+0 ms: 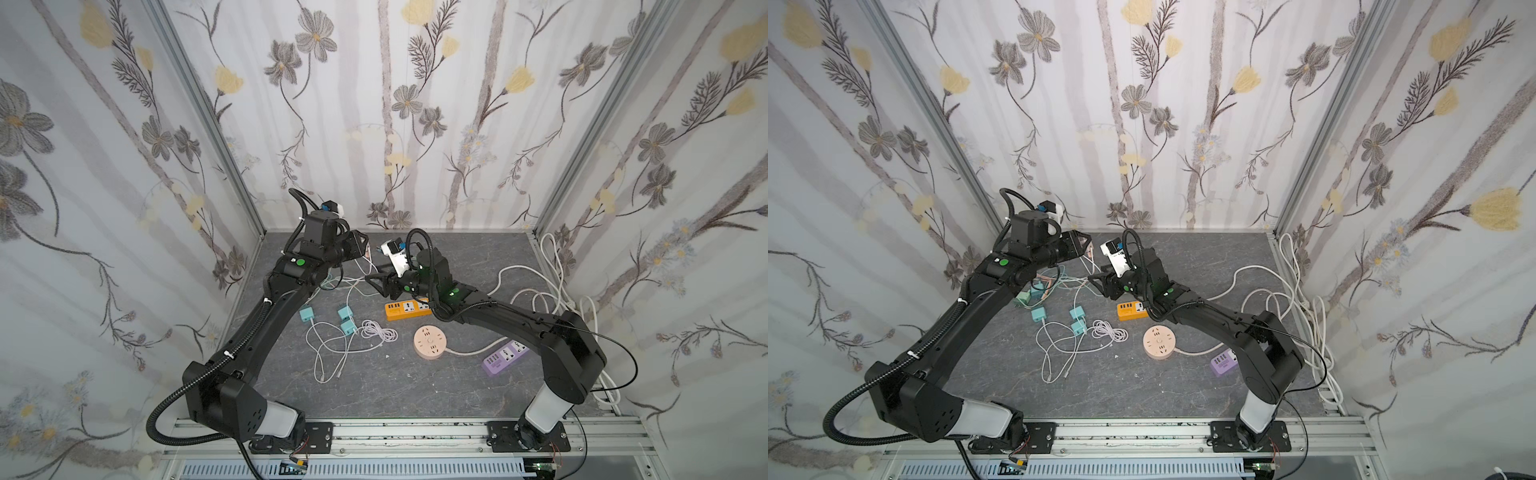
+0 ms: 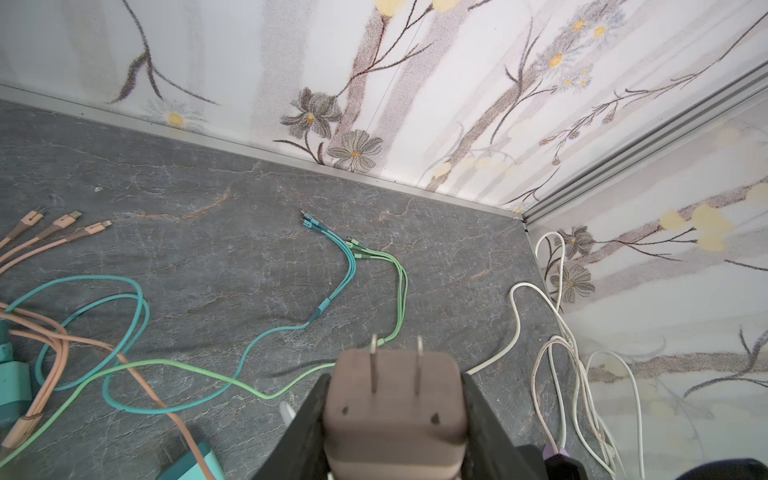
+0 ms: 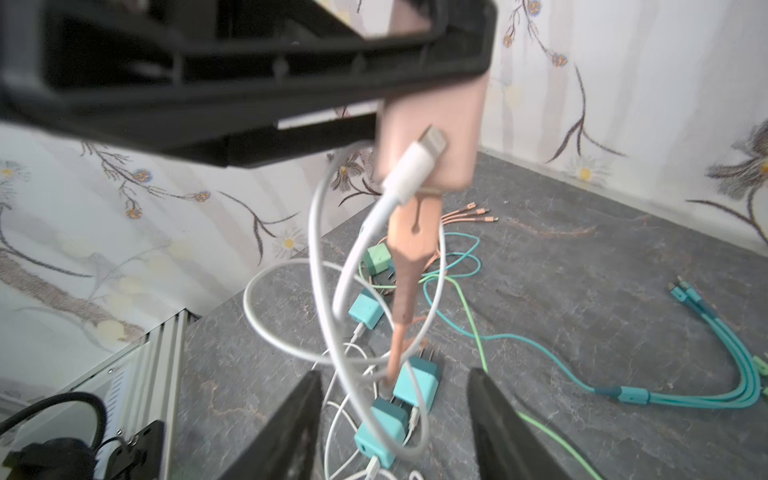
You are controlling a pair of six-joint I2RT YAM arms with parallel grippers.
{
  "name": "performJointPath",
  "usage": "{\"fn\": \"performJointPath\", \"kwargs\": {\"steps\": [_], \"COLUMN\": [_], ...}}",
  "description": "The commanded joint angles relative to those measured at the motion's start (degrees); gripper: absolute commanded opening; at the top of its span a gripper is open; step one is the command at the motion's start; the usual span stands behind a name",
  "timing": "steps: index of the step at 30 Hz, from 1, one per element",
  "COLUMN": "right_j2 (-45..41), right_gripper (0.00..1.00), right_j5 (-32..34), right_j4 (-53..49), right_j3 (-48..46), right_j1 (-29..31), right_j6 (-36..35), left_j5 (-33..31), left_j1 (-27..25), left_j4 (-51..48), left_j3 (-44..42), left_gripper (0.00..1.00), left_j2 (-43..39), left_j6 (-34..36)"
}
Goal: Insert the plug
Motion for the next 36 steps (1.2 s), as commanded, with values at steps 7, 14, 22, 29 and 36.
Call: {"fn": "performJointPath", "kwargs": {"steps": [7,14,22,29,36], "right_j2": [-5.0,-4.3,1.4,1.6,0.7], "right_gripper": [0.00,0.00,0.00,0.00,0.00], "right_j5": [0.1,0.0,8.2,21.2,18.9], "right_j4": [3.1,-2.0,-10.6,-15.4,-16.4], "right_j3": [-6.9,-12.3,-10.5,-11.3,-11.8], "right_j1": [2.0,2.2,2.1,-1.1,-7.0], "right_j6": [-5.3,-5.9,-3.1,3.7,10.1], "left_j5": [-15.4,-17.2,-16.9,-16.2,-13.5], "left_j1": [5.8,16.4,25.7,31.6,39.4], "left_j4": [-6.6,-4.3,-7.3,-12.4,-17.3], "left_j3": [7.3,12.9,25.4,34.6,43.7], "left_gripper": [0.00,0.00,0.00,0.00,0.00], "left_j2": [2.4,1.7,0.8,1.0,3.2], "left_j6": [1.0,-1.0,0.7,2.7,1.7]}}
